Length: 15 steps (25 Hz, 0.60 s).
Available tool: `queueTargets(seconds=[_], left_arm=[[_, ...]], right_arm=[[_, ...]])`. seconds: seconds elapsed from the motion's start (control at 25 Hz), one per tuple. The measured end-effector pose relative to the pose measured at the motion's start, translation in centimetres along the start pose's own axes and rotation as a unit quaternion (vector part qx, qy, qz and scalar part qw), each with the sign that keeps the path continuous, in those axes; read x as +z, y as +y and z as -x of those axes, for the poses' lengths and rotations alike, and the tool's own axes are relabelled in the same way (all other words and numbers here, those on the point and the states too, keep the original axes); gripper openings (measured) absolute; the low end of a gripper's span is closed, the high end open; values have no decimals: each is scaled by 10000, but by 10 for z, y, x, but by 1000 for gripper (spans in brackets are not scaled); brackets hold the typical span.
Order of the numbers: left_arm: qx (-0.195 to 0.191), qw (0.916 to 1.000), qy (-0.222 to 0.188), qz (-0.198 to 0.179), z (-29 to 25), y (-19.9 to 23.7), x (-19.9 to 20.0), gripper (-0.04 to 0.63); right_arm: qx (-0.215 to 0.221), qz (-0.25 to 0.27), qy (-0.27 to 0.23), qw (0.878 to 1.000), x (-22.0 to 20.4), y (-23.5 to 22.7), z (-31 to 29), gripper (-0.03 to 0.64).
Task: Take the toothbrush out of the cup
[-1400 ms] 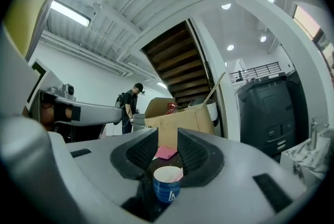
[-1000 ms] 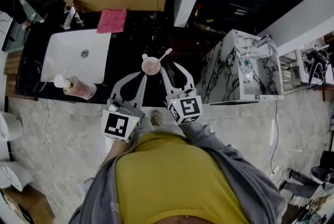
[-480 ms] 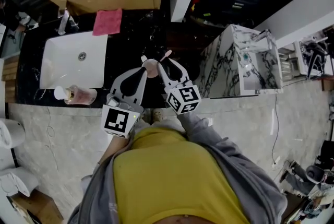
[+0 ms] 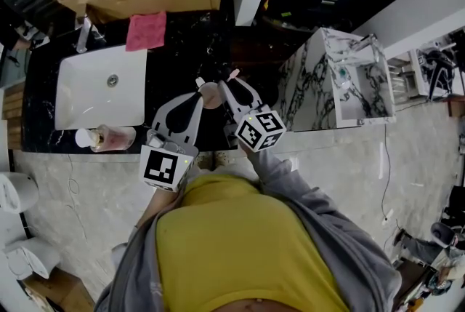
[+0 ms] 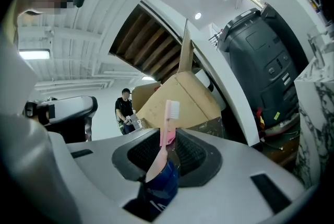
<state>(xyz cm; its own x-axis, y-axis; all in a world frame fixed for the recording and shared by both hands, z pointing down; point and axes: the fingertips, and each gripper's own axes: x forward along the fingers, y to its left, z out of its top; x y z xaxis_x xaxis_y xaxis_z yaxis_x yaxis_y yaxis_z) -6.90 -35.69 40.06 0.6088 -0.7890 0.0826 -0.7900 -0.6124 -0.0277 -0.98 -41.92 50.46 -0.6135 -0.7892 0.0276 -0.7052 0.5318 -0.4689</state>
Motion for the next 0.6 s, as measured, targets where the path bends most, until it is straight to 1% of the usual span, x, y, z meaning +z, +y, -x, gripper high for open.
queueTargets(seconds=[0.16,0.2,0.44,0.6], left_arm=[[8,10000,28,6,2,4,1,3],[11,10000,25,-1,3,5,1,3],[6,10000,11,-1,4,7,2,3],[20,10000,-39,-18,3,9,3,3]], right_arm=[[57,-149,-76,9998,4,3,-2,40],[71,-200,-106,9997,6,5,-1,34],[162,-285,-252,9991,28,15,0,26],[124,-1,-197,9997,50,24,3,26]])
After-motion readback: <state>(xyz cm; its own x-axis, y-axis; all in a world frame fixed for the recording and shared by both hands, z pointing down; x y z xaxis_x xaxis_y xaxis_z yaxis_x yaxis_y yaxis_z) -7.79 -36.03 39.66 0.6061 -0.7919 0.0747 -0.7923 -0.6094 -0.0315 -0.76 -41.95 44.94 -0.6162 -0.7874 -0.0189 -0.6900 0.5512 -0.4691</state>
